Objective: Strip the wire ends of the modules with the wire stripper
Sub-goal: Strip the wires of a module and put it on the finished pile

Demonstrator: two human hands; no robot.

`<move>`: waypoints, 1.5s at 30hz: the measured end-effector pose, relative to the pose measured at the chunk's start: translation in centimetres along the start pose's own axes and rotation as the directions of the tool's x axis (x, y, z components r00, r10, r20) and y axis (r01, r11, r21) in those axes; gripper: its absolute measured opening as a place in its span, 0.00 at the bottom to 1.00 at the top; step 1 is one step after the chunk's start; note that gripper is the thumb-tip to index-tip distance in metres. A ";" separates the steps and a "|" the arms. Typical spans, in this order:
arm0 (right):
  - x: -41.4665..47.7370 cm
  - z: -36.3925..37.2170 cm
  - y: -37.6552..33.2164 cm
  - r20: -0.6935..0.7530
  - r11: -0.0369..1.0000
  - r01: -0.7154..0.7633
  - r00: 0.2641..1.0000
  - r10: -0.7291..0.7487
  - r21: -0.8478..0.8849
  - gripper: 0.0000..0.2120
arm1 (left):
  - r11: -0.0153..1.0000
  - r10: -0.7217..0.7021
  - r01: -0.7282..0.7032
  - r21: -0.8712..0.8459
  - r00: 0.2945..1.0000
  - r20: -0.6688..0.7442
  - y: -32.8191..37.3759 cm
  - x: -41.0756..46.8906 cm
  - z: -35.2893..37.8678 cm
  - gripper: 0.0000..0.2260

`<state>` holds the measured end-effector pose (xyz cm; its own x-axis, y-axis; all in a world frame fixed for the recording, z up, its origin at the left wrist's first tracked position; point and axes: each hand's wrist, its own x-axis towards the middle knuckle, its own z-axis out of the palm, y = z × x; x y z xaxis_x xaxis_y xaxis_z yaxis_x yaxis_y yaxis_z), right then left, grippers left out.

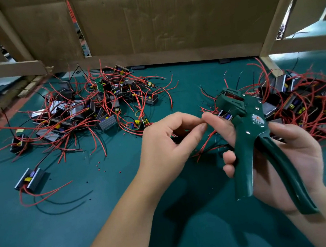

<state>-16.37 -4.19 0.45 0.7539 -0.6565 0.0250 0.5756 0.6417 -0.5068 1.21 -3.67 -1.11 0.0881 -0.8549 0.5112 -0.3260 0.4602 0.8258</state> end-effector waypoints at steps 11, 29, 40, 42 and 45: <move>-0.1 0.4 0.2 0.041 1.000 -0.013 0.999 0.012 0.022 0.25 | 0.858 -0.273 0.281 -0.429 0.959 0.081 0.8 -0.4 1.6 0.05; 0.0 -0.8 0.8 -0.098 0.960 -0.111 0.991 0.088 -0.257 0.32 | 0.904 -0.199 0.158 -0.397 0.978 -0.065 0.4 0.7 -0.6 0.06; -0.3 -0.2 1.1 -0.118 0.914 -0.162 0.985 0.127 -0.373 0.21 | 0.994 0.056 -0.051 0.095 0.997 -0.053 0.0 0.4 -1.1 0.06; -0.3 -0.2 1.1 -0.133 0.902 -0.161 0.984 0.117 -0.401 0.20 | 0.988 0.095 -0.089 0.123 0.994 -0.045 -0.1 0.4 -1.2 0.04; -0.4 -0.3 1.2 -0.164 0.886 -0.164 0.981 0.101 -0.435 0.20 | 0.979 0.129 -0.122 0.165 0.991 -0.034 -0.2 0.5 -1.3 0.04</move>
<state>-16.03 -3.27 -0.41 0.7462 -0.6443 -0.1678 0.2486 0.5035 -0.8275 2.57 -3.92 -0.70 0.0773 -0.7797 0.6213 -0.4849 0.5151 0.7068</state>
